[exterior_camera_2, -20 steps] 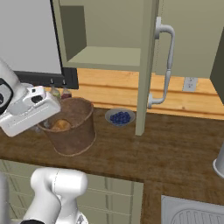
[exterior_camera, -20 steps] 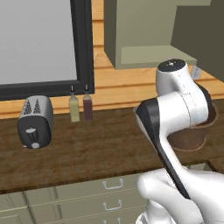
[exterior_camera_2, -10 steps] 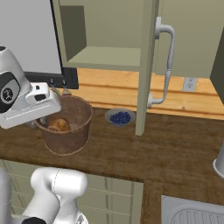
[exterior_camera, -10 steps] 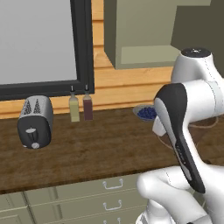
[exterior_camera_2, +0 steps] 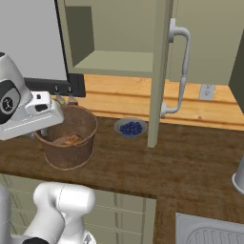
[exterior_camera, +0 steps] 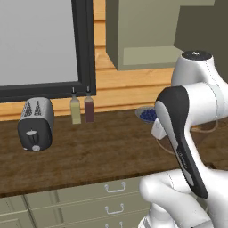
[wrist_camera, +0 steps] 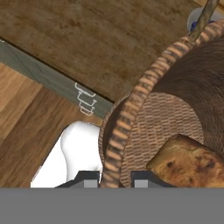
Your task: Open the cabinet, pick up the bread from the cabinet and place it in the basket. Then move the basket to the dining counter.
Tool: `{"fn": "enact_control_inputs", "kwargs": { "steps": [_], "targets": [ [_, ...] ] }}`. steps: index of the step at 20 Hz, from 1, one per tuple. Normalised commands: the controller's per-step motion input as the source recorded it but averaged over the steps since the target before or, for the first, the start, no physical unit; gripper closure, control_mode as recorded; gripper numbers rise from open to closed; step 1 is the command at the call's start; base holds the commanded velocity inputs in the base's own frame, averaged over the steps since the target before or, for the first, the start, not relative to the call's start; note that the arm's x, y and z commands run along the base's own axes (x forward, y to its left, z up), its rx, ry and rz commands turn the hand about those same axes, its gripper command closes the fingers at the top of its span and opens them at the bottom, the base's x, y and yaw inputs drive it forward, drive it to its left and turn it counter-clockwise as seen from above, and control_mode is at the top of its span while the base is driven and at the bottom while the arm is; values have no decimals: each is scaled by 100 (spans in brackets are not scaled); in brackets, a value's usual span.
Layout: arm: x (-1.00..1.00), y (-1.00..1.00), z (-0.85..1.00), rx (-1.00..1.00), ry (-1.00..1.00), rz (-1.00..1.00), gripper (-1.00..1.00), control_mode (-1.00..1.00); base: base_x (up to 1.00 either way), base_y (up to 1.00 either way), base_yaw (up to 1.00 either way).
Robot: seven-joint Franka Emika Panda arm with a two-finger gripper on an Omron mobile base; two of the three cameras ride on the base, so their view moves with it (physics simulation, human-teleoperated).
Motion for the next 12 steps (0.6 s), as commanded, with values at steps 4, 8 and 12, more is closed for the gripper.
{"fn": "enact_control_inputs", "kwargs": {
  "steps": [4,8,12],
  "targets": [
    [-9,9,0,0,0,0,100,-100,0,0,0],
    [0,0,0,0,0,0,100,100,-43,46,0],
    [0,0,0,0,0,0,100,100,-59,59,0]
  ]
}}
